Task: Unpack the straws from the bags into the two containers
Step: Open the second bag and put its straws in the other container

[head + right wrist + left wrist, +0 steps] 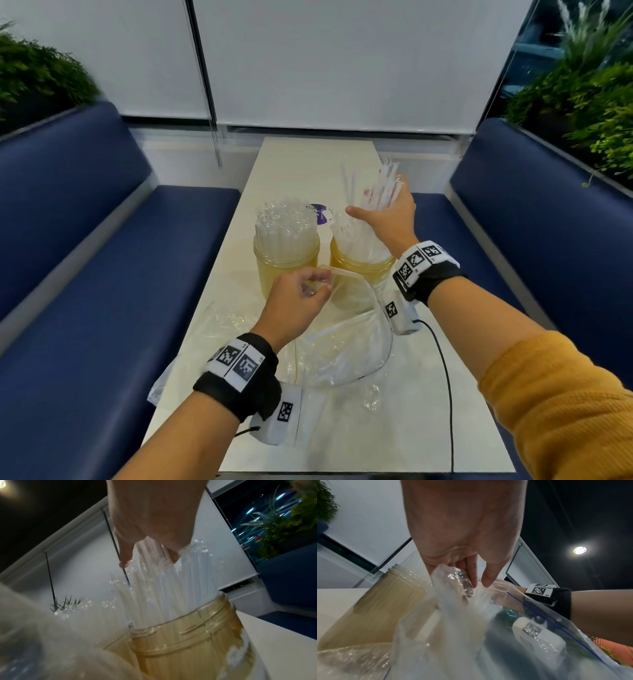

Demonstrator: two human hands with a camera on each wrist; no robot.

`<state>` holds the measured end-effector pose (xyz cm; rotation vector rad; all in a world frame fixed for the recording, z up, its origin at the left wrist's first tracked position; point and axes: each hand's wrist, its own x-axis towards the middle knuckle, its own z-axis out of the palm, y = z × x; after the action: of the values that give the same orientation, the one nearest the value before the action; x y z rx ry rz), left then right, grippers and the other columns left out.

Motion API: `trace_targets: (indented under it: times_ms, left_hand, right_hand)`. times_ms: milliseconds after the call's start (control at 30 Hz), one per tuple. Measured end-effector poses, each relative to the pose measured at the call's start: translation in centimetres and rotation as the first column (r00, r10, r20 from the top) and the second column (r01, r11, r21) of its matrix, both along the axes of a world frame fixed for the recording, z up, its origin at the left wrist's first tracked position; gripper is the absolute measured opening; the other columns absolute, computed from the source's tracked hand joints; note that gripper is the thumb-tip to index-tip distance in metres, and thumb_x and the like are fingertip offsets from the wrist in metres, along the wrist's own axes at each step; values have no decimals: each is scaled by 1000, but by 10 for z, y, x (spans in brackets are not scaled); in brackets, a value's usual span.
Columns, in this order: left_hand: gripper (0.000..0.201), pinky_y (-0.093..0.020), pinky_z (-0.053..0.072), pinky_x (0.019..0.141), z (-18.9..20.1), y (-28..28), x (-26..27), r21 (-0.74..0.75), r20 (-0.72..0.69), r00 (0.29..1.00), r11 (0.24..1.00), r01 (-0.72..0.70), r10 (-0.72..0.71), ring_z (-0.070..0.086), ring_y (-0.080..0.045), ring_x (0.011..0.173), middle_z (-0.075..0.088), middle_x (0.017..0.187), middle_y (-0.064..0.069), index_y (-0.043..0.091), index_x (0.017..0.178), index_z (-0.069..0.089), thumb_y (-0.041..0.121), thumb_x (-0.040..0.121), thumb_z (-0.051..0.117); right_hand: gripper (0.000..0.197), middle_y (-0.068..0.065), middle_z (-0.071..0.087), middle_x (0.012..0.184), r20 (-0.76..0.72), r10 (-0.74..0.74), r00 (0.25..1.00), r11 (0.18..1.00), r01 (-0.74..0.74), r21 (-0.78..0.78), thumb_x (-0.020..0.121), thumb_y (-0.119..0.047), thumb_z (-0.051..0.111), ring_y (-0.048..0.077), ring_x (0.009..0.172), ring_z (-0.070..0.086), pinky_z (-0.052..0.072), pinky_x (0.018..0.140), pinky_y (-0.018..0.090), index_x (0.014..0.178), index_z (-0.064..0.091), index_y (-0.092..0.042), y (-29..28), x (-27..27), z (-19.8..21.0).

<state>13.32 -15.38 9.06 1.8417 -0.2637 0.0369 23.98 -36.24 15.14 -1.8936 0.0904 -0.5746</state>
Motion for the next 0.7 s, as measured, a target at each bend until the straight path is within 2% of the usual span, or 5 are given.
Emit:
trace_targets:
  times_ms: [300,433,567,633,700]
  left_hand:
    - [17,-31,58,80,0,-1,2,-19,-22,1000,1000,3,-4,72,-8,93,74,109,15,37,98,72,22,90,71]
    - [17,-32,59,79,-1,0,1,-11,-22,1000,1000,-4,4,71,-9,93,74,109,14,35,101,73,22,90,71]
    - [17,-26,54,79,0,-2,0,-17,-23,1000,1000,-2,1,70,-9,103,73,112,13,25,107,75,20,91,71]
    - [18,-28,56,82,0,-1,-1,-10,-20,1000,1000,-5,4,69,-8,104,73,113,12,23,109,75,20,91,70]
    - [19,-30,57,86,1,1,-2,4,-13,1000,1000,-13,13,69,-7,104,73,113,12,21,110,75,20,92,70]
  right_hand:
    - [38,-4,71,98,354,-29,935,955,130,-265,102,-45,47,6,88,65,53,78,23,115,66,-16,-7,16,55]
    - [43,1,53,70,56,78,995,714,-16,-700,109,-33,28,18,63,50,51,71,45,80,52,-13,-4,16,38]
    - [40,12,61,124,-177,0,984,348,-166,-923,108,-25,24,31,124,49,34,111,50,126,54,-6,-5,6,1]
    - [45,11,66,121,-123,-46,991,355,-99,-930,105,-23,23,34,132,47,22,117,57,129,57,-5,-3,5,2]
    - [46,11,68,86,98,-13,995,536,89,-840,101,-25,27,29,94,61,41,104,52,93,69,-7,4,8,19]
